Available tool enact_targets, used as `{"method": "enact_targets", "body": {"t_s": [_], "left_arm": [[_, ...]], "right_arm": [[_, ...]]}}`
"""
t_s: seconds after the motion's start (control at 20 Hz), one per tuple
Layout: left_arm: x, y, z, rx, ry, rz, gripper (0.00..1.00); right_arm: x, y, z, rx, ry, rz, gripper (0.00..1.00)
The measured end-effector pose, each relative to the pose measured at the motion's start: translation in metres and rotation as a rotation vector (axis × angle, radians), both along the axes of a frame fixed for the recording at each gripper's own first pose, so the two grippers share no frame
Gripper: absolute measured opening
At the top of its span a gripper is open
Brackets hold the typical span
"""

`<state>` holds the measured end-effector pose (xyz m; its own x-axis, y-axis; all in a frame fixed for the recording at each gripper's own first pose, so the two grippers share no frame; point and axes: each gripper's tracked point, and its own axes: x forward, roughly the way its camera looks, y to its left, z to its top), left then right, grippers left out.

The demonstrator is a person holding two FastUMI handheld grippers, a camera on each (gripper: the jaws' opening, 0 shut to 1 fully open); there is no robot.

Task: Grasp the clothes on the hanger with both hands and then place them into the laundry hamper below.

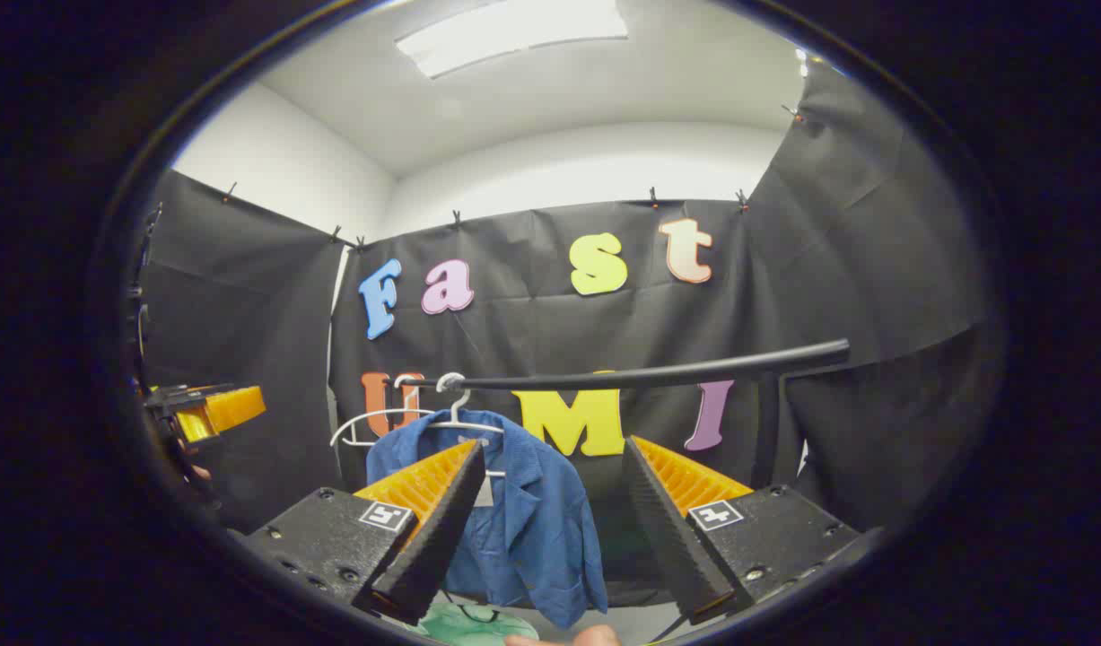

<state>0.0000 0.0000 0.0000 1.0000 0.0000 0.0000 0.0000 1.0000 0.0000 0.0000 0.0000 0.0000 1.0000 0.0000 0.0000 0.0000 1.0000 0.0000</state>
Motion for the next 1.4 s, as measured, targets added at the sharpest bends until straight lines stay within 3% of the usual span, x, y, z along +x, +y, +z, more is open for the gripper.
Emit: {"method": "enact_targets", "body": {"t_s": [0.5, 0.6, 0.65, 0.75, 0.95, 1.0, 1.05, 1.4], "left_arm": [[0.033, 0.032, -0.030, 0.038, 0.078, -0.065, 1.00], [0.033, 0.033, -0.031, 0.050, 0.071, -0.072, 0.91], [0.032, 0.033, -0.031, 0.050, 0.067, -0.079, 1.00], [0.033, 0.036, -0.029, 0.052, 0.058, -0.089, 0.96], [0.034, 0.046, -0.033, 0.048, 0.065, -0.084, 1.00], [0.034, 0.048, -0.034, 0.046, 0.070, -0.082, 0.96], [0.033, 0.053, -0.036, 0.047, 0.074, -0.079, 1.00], [0.029, 0.069, -0.048, 0.041, 0.095, -0.069, 1.00]], "right_arm": [[0.013, 0.012, 0.001, -0.037, -0.043, -0.135, 0.97], [0.015, 0.014, 0.000, -0.051, -0.038, -0.152, 0.97], [0.014, 0.017, -0.003, -0.053, -0.034, -0.157, 0.97], [0.014, 0.020, -0.004, -0.051, -0.040, -0.162, 0.97], [0.019, 0.027, -0.014, -0.058, -0.018, -0.172, 0.97], [0.021, 0.030, -0.016, -0.056, -0.014, -0.171, 0.97], [0.023, 0.032, -0.019, -0.053, -0.007, -0.174, 0.97], [0.040, 0.050, -0.048, -0.070, 0.047, -0.185, 0.97]]}}
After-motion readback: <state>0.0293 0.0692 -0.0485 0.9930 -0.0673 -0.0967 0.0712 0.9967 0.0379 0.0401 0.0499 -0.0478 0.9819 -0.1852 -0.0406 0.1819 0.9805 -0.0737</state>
